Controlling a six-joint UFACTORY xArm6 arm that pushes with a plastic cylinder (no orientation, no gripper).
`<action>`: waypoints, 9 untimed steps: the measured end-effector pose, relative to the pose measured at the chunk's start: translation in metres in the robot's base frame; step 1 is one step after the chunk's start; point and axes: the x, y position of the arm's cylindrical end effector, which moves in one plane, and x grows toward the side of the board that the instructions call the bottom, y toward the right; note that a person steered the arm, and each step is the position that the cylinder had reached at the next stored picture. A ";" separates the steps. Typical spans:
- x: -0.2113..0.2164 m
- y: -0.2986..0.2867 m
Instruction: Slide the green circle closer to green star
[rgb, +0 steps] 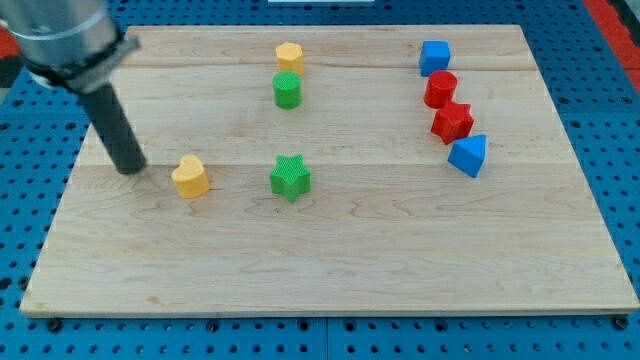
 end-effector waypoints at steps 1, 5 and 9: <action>-0.069 0.043; -0.091 0.206; -0.019 0.241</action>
